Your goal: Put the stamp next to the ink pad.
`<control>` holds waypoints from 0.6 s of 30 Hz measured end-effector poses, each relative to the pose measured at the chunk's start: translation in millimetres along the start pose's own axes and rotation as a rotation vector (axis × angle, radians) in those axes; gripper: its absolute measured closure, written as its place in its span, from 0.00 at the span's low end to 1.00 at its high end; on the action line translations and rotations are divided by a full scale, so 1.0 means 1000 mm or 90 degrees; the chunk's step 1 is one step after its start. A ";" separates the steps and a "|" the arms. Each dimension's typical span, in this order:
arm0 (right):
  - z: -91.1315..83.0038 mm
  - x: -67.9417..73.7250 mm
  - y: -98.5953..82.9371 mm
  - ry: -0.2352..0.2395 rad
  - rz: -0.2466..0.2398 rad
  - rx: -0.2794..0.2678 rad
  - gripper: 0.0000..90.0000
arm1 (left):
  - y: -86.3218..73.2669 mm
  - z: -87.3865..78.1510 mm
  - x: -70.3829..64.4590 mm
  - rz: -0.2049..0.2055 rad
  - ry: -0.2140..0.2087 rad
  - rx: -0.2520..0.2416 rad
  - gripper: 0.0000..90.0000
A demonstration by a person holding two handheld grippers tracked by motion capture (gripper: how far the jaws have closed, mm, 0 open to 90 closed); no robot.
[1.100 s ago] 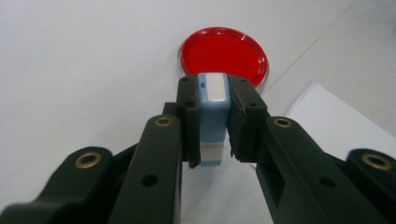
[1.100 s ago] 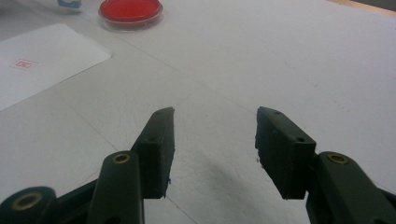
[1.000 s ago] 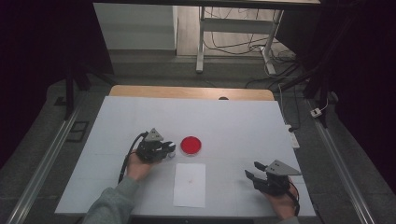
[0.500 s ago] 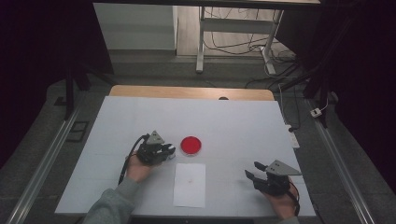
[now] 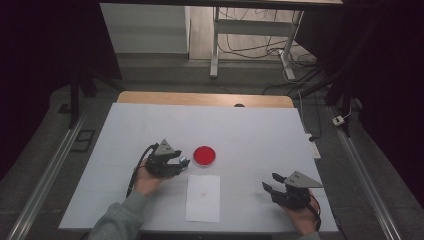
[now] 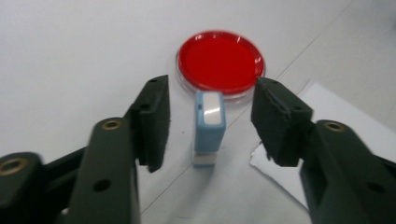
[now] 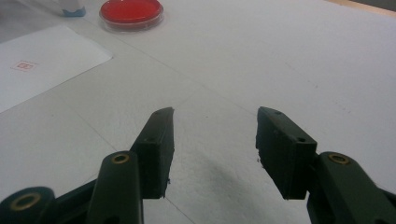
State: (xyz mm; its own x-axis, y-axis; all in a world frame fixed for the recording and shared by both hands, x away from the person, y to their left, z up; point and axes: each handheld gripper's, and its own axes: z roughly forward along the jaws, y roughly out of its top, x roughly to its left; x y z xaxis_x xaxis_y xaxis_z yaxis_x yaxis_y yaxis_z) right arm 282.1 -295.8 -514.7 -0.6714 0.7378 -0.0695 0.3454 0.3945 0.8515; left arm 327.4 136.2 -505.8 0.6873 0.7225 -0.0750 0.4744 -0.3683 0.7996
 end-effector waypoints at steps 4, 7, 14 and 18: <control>0.001 -0.001 0.000 0.010 0.006 -0.012 0.52 | 0.000 -0.011 0.000 -0.011 -0.010 -0.020 0.45; 0.001 0.000 0.002 0.021 0.003 -0.018 0.51 | -0.002 -0.018 0.000 -0.016 -0.016 -0.025 0.43; 0.005 0.003 0.003 0.038 -0.018 -0.013 0.51 | -0.008 -0.035 -0.004 -0.013 -0.023 -0.021 0.41; 0.003 0.005 0.003 0.034 -0.023 -0.018 0.51 | -0.012 -0.044 -0.007 -0.015 -0.027 -0.021 0.41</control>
State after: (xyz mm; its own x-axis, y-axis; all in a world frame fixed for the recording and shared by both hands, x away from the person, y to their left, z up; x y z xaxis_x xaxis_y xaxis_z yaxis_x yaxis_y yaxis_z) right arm 282.2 -289.1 -513.9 -0.7177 0.6925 -0.0727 0.3027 0.4043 0.8631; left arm 292.8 161.8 -488.6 0.6996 0.7047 -0.1186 0.4730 -0.3322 0.8161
